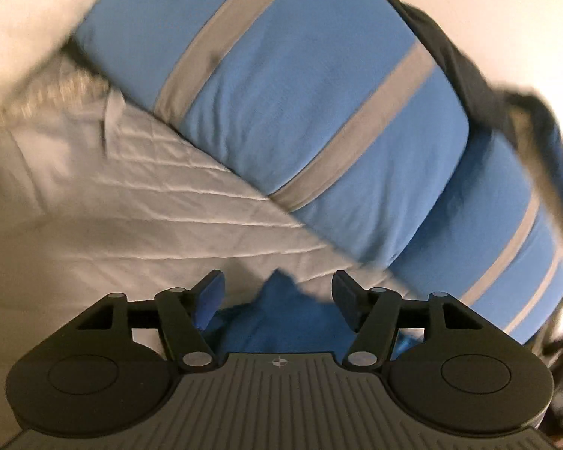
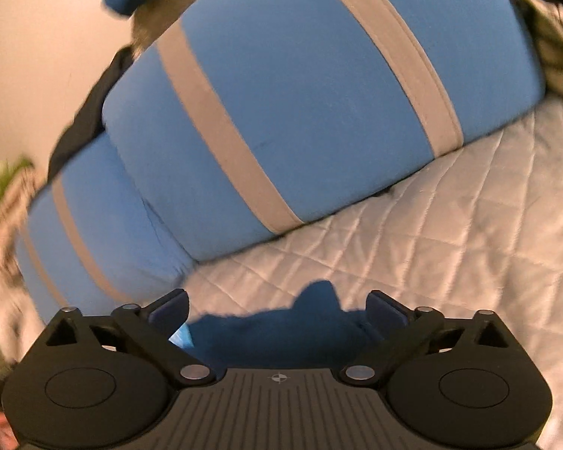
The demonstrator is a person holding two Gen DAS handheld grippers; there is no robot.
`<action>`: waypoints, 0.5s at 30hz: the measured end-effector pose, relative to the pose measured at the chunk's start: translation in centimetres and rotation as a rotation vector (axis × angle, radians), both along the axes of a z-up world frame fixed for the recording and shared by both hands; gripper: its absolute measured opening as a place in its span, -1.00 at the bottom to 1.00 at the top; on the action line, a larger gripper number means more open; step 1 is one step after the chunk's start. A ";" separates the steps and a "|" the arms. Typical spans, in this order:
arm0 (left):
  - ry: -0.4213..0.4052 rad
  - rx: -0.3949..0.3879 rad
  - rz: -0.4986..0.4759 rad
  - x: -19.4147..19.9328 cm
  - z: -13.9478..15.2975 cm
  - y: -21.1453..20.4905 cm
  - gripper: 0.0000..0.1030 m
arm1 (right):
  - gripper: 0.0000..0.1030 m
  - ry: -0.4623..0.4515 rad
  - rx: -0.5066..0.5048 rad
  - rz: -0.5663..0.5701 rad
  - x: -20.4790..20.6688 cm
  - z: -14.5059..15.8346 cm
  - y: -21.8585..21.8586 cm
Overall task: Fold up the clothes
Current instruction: 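Move the right tool to the side edge of the folded sweatshirt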
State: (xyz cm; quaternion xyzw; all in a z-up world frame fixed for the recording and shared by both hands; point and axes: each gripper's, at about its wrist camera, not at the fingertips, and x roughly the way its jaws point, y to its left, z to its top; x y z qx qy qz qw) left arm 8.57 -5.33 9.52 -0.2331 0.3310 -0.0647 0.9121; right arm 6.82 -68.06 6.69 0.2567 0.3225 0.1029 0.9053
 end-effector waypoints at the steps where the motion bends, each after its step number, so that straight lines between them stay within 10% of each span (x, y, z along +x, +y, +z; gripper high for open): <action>1: -0.004 0.047 -0.011 -0.6 0.1 -0.3 0.24 | 1.00 -0.001 -0.053 0.003 -0.6 0.2 0.4; 8: -0.013 0.294 -0.032 -5.3 0.8 -1.8 0.27 | 1.00 -0.010 -0.417 0.023 -4.8 1.6 3.1; 15: -0.036 0.467 -0.070 -10.0 1.7 -3.8 0.42 | 1.00 -0.014 -0.547 0.055 -8.9 2.9 4.5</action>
